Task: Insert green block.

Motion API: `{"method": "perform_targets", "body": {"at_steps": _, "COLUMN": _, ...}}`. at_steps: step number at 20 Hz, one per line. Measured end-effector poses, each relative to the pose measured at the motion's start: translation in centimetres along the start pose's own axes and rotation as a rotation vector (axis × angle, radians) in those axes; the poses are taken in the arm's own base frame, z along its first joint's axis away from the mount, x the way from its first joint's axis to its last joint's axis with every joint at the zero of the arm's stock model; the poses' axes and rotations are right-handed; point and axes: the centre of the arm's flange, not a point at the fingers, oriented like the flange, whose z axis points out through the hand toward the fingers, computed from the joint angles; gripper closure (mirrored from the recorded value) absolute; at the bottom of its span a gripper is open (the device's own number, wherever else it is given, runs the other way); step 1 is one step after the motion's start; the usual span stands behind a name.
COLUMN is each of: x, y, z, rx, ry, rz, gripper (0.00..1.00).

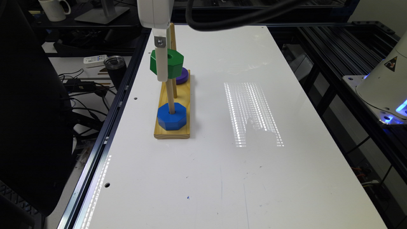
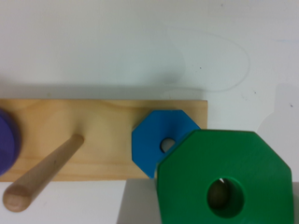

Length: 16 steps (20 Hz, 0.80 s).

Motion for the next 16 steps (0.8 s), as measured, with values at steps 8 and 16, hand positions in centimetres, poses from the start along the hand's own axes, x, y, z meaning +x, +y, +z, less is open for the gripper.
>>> {"method": "perform_targets", "body": {"at_steps": 8, "x": 0.1, "y": 0.0, "z": 0.6, "rx": 0.001, "ry": -0.002, "rz": 0.001, "gripper": 1.0}}
{"method": "perform_targets", "body": {"at_steps": 16, "x": 0.2, "y": 0.0, "z": 1.2, "rx": 0.002, "ry": -0.002, "rz": 0.002, "gripper": 1.0}}
